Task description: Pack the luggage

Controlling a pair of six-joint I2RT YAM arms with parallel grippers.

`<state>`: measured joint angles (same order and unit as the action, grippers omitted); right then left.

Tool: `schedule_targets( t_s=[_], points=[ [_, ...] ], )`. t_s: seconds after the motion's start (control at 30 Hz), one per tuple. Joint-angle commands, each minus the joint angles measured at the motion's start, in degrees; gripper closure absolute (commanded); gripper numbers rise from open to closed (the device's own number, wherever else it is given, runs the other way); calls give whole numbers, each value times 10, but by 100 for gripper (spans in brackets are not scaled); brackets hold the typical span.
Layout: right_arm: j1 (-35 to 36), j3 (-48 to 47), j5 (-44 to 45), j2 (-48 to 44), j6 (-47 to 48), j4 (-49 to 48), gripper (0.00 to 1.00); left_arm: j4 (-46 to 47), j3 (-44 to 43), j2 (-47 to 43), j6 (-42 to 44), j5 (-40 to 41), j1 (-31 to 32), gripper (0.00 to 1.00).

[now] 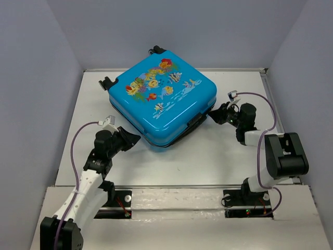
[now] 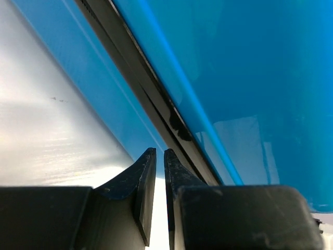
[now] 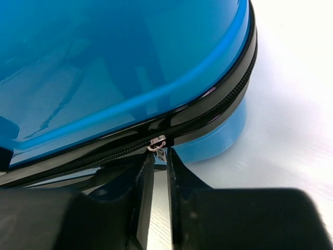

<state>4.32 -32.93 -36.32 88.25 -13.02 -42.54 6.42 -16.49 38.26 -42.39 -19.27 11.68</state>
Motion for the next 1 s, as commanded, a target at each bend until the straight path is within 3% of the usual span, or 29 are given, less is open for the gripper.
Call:
schedule_targets(
  t_s=[0.0,0.13,0.3,0.47,0.67,0.87,0.97],
  points=[
    [5,-4,-2,0,-8,-127,82,28,5,9,9,8,18,77],
    [5,10,5,-2,-19,-140,93,45,1,30,6,19,34,77],
    [5,56,19,-29,-55,-170,93,76,-6,64,-5,31,67,78],
    [58,92,69,-75,-39,-94,93,112,-6,86,-22,49,102,78],
    [200,100,164,-142,-6,26,93,116,-6,74,-28,63,106,78],
    [334,103,206,-181,-31,69,93,127,-8,76,-31,57,107,78],
    [458,95,267,-171,-46,89,93,140,-14,86,-33,57,110,79]
  ],
)
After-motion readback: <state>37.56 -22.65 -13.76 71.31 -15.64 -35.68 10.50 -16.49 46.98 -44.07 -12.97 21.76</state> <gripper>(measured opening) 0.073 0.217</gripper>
